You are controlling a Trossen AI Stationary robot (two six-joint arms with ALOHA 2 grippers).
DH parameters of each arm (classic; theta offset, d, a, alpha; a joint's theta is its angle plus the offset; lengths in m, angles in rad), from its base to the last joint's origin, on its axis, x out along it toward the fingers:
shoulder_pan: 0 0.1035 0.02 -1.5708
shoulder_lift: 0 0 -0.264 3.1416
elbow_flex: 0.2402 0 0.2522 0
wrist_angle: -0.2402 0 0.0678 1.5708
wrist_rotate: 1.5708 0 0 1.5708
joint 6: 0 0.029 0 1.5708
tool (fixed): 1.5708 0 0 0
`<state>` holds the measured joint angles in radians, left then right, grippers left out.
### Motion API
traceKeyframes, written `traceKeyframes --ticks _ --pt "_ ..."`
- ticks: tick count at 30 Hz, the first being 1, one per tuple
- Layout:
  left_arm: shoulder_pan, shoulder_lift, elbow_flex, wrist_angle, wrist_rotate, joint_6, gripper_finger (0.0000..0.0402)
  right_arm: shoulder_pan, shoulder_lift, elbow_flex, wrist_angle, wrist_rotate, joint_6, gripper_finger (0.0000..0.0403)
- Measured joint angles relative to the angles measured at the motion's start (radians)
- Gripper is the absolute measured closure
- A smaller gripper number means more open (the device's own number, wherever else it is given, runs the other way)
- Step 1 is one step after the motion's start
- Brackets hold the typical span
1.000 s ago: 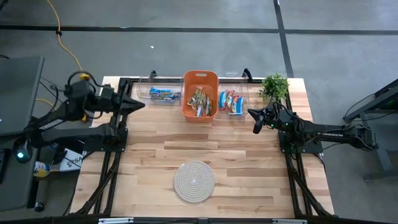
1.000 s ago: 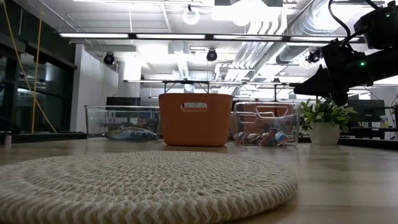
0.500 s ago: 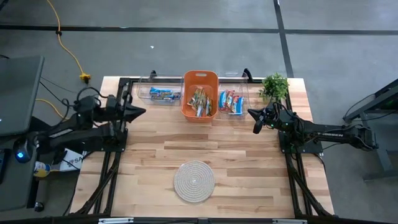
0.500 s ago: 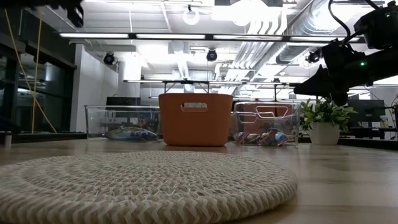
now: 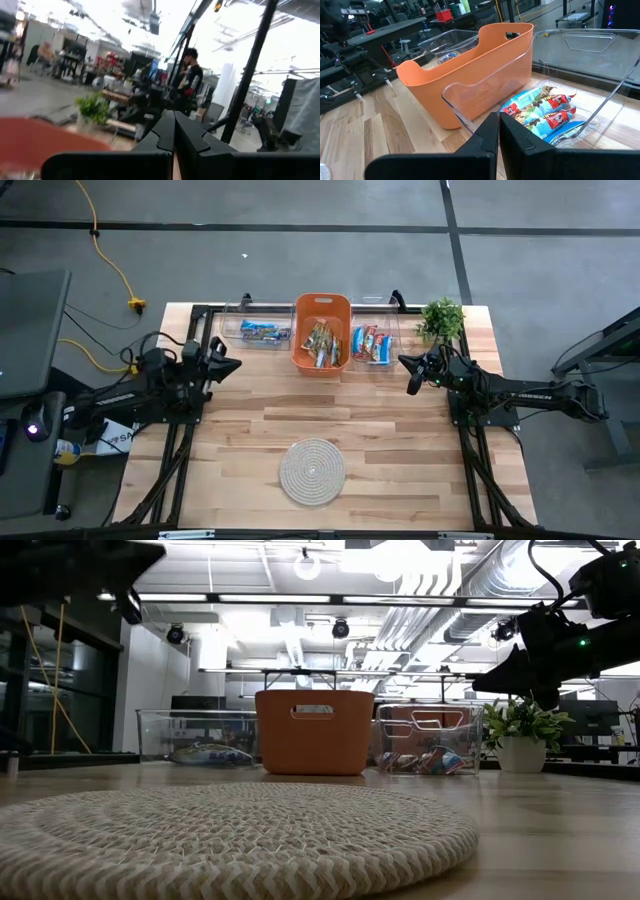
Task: Pick and place Granola Bars by type
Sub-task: Return to Home Position
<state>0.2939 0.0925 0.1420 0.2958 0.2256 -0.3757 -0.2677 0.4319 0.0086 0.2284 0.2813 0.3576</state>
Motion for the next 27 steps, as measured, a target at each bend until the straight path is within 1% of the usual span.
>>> traceKeyframes --ticks 3,10,14,22,25,27 --pt "0.0 0.001 -0.025 0.007 -0.022 -0.019 0.0401 0.0 0.0 0.0 0.0 0.0 0.0 0.0402" --pt "0.0 0.0 -0.093 0.122 -0.026 -0.05 0.0401 0.0 0.0 0.0 0.0 0.0 0.0 0.0402" --pt "0.0 0.0 -0.113 0.122 -0.032 -0.046 0.0401 0.0 0.0 0.0 0.0 0.0 0.0 0.0402" --pt "0.0 0.001 -0.119 0.147 -0.023 -0.095 0.0401 0.0 0.0 0.0 0.0 0.0 0.0 0.0402" --pt "-0.032 0.0 -0.119 0.191 -0.032 -0.114 0.0401 0.0 0.0 0.0 0.0 0.0 0.0 0.0402" --pt "-0.074 0.0 -0.119 0.166 -0.075 -0.072 0.0401 0.0 0.0 0.0 0.0 0.0 0.0 0.0402"
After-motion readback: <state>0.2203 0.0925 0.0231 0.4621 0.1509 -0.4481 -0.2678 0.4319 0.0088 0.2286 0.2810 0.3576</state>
